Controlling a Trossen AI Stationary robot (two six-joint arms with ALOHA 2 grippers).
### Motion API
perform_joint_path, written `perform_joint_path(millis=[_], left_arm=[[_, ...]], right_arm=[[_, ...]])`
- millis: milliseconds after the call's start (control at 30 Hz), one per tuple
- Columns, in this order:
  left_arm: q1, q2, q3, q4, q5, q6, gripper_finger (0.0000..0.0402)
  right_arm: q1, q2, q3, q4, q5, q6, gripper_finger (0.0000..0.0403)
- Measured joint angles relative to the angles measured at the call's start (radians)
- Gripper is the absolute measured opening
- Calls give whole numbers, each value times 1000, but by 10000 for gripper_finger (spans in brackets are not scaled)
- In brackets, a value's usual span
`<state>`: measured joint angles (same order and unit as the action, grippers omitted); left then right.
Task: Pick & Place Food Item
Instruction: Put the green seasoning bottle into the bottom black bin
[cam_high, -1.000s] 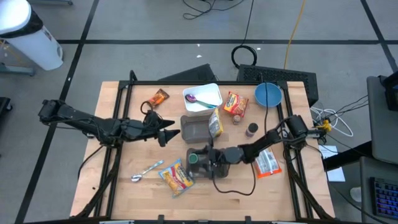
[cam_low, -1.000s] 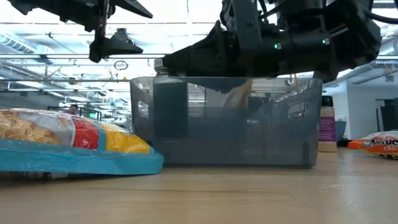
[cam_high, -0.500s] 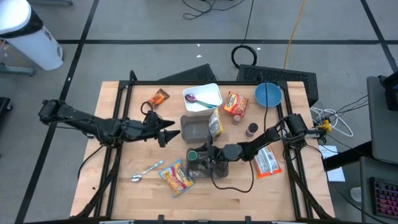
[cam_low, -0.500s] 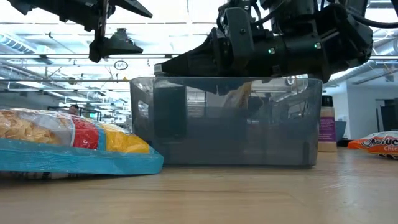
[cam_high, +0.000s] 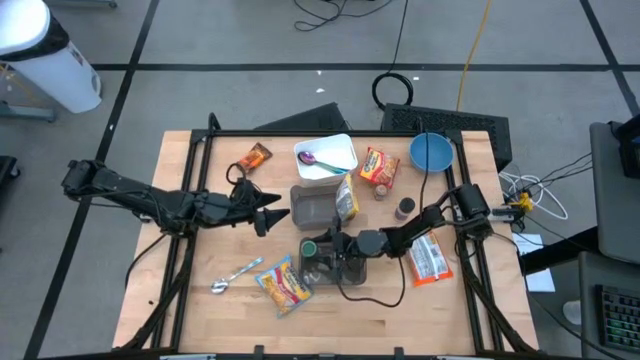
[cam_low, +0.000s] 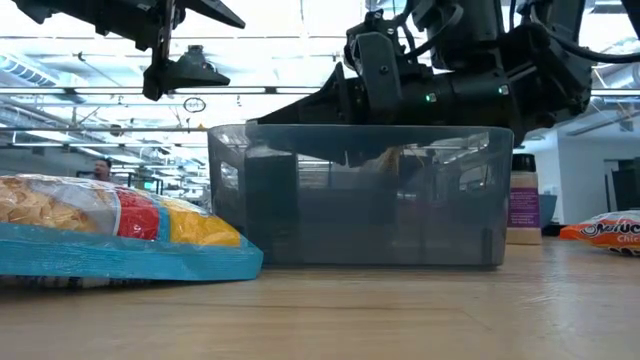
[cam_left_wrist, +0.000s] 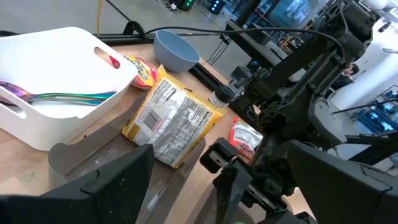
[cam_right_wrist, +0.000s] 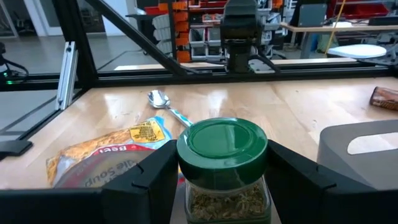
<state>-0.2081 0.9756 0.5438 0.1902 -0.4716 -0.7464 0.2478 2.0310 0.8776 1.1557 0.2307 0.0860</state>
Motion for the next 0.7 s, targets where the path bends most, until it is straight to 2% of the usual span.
perform_joint_path(millis=[233,467,700], left_arm=[[0,0,0,2,0,0,379],[0,0,0,2,0,-2,379],[0,0,0,2,-1,-3,379]], right_arm=[[0,0,0,0,0,4,196],[0,0,0,3,1,6,251],[0,0,0,1,0,0,255]])
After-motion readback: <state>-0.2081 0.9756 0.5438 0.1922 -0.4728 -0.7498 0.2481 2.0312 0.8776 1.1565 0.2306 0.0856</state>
